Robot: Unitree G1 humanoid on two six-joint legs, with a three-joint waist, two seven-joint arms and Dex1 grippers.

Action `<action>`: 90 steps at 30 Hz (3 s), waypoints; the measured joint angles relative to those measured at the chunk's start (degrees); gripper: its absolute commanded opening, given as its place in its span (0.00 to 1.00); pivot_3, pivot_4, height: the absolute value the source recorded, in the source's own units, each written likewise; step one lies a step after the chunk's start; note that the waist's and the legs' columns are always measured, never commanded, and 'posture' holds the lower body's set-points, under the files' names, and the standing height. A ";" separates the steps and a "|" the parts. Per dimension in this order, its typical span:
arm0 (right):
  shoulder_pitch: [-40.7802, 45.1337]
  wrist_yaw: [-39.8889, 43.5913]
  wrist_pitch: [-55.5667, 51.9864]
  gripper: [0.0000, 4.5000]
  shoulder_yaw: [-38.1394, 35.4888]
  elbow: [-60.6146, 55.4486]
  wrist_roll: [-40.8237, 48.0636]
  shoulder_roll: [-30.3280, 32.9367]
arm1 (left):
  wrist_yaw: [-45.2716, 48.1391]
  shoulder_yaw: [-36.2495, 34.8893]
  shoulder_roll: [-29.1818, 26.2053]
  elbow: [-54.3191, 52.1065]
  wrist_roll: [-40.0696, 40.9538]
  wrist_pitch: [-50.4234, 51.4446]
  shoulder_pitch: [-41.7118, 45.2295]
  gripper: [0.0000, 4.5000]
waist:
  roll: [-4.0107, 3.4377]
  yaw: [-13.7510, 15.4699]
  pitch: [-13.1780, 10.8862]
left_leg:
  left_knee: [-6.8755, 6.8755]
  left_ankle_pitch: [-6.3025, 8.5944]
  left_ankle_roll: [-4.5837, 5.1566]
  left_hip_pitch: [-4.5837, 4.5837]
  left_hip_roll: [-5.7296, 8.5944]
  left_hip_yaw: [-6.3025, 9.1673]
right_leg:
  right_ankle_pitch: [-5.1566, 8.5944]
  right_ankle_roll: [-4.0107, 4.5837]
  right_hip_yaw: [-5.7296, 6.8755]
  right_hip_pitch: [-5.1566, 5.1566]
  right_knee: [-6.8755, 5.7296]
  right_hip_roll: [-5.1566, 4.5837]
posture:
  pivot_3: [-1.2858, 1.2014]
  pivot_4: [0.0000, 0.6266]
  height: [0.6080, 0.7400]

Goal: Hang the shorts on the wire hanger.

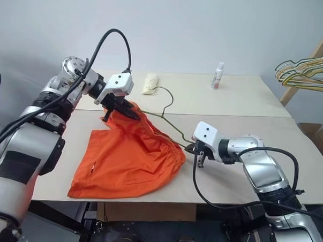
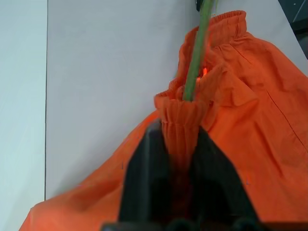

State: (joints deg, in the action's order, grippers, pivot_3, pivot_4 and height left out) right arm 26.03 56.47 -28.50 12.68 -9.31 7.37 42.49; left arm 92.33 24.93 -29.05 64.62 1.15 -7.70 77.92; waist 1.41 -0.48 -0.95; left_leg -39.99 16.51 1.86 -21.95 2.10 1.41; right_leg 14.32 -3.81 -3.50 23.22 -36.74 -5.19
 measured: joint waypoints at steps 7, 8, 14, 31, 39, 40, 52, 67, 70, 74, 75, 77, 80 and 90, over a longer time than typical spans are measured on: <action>-2.27 -1.42 6.83 0.32 -0.71 -0.51 -1.93 0.05 | -0.03 -1.92 0.08 0.18 -1.61 -2.61 0.00 0.02 | 0.00 -0.27 0.00 | -0.01 0.00 0.00 0.01 0.00 0.00 | 0.00 0.00 -0.01 0.00 0.00 0.00 | 0.52 0.00 1.00; -2.58 -1.36 6.72 0.39 -1.47 -0.85 -1.41 0.15 | -0.02 -2.44 0.05 0.21 -1.67 -2.94 0.00 0.02 | 0.00 -0.28 0.00 | -0.01 0.00 0.00 0.00 0.00 0.00 | 0.00 0.00 -0.01 0.00 -0.01 0.00 | 0.52 0.00 1.00; -7.20 -4.16 2.07 0.84 -11.15 -2.14 2.03 1.84 | -0.01 -3.80 -2.26 0.27 -2.06 -4.56 0.01 0.02 | 0.00 -0.20 0.00 | -0.03 0.01 0.01 0.00 0.00 0.01 | 0.00 0.00 0.00 -0.02 -0.02 -0.01 | 0.50 0.00 1.00; -27.98 -23.74 -25.77 0.84 -18.12 -21.40 21.95 -22.31 | -0.01 -5.22 -5.38 1.33 -1.96 -6.16 -1.04 0.02 | 0.00 -1.92 0.01 | -0.06 0.07 0.11 0.17 -0.05 -0.04 | 0.04 -0.04 -0.14 -0.08 -0.21 0.01 | 0.49 0.00 1.00; -25.83 -30.86 -25.91 0.84 -12.38 -20.96 22.65 -29.97 | -0.01 -5.78 -5.48 1.11 -1.93 -6.13 -1.77 0.02 | 0.00 -2.31 0.01 | -0.07 0.07 0.11 0.19 -0.03 -0.02 | 0.04 -0.05 -0.13 -0.04 -0.26 0.00 | 0.49 0.00 1.00; -25.14 -31.45 -25.77 0.84 -11.84 -20.07 22.47 -30.21 | -0.01 -5.83 -5.49 1.08 -1.93 -6.10 -1.83 0.02 | 0.00 -2.32 0.01 | -0.07 0.07 0.11 0.20 -0.04 -0.02 | 0.04 -0.05 -0.13 -0.05 -0.27 0.00 | 0.49 0.00 1.00; -21.86 -36.01 -25.50 0.15 -12.03 -10.61 22.22 -33.81 | -0.01 -6.02 -6.56 -1.47 -0.59 -5.64 -3.82 0.02 | 0.00 -2.85 0.01 | -0.06 0.07 0.11 0.20 -0.03 -0.02 | 0.04 -0.05 -0.14 -0.01 -0.34 -0.01 | 0.50 0.00 1.00; -15.00 -24.76 -34.25 0.01 -27.24 -6.67 40.39 -18.44 | -0.01 9.45 -17.24 -14.36 20.05 -4.48 -5.80 0.02 | -0.01 -3.33 0.00 | -0.05 0.07 0.12 0.23 -0.09 0.02 | 0.05 -0.06 -0.14 -0.07 -0.33 -0.04 | 0.50 0.00 1.00; -13.87 -22.12 -34.71 0.01 -27.17 -5.40 41.20 -14.53 | -0.01 11.39 -18.49 -15.84 23.22 -4.36 -5.75 0.02 | 0.00 -3.31 0.00 | -0.05 0.08 0.13 0.23 -0.09 0.01 | 0.07 -0.09 -0.15 -0.08 -0.32 -0.05 | 0.50 0.00 1.00; -13.57 -18.19 -34.00 0.01 -24.49 -3.09 40.27 -10.53 | -0.01 11.95 -18.48 -16.20 26.02 -4.06 -5.75 0.02 | 0.00 -3.17 0.00 | -0.07 0.08 0.13 0.22 -0.08 0.00 | 0.08 -0.11 -0.15 -0.08 -0.32 -0.04 | 0.51 0.00 1.00; -13.56 -17.69 -33.68 0.01 -23.99 -2.58 39.94 -10.47 | -0.01 11.94 -18.43 -16.22 26.31 -3.80 -5.73 0.02 | 0.00 -3.14 0.00 | -0.08 0.08 0.13 0.21 -0.07 0.00 | 0.09 -0.12 -0.15 -0.08 -0.32 -0.03 | 0.51 0.00 1.00; -13.48 -17.16 -33.05 0.01 -23.21 -1.45 39.39 -10.47 | -0.01 11.98 -18.52 -16.52 27.59 -3.54 -5.73 0.02 | 0.01 -3.13 0.00 | -0.09 0.08 0.14 0.21 -0.08 0.00 | 0.09 -0.12 -0.15 -0.07 -0.32 -0.03 | 0.51 0.00 1.00; -13.18 -16.52 -32.05 0.01 -22.36 0.43 38.62 -10.47 | -0.01 12.29 -18.93 -17.20 28.33 -3.54 -5.73 0.02 | 0.00 -3.07 0.00 | -0.08 0.08 0.14 0.21 -0.08 0.00 | 0.09 -0.12 -0.16 -0.07 -0.32 -0.04 | 0.51 0.00 1.00; -11.44 -15.26 -30.67 0.01 -22.42 4.16 38.17 -8.69 | -0.01 16.54 -21.29 -18.82 28.67 -4.53 -5.74 0.02 | 0.00 -2.30 0.00 | -0.10 0.08 0.14 0.21 -0.08 -0.01 | 0.09 -0.12 -0.16 -0.07 -0.32 -0.04 | 0.51 0.00 1.00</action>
State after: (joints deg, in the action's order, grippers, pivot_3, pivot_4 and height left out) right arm 14.59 41.21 -59.17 -9.74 -5.15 45.55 33.80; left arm 92.32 41.47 -50.34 45.80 29.82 -12.23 72.18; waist 1.41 -2.78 -0.95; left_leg -40.09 16.60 1.99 -21.74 2.02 1.41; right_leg 14.42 -3.94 -3.66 23.15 -37.06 -5.23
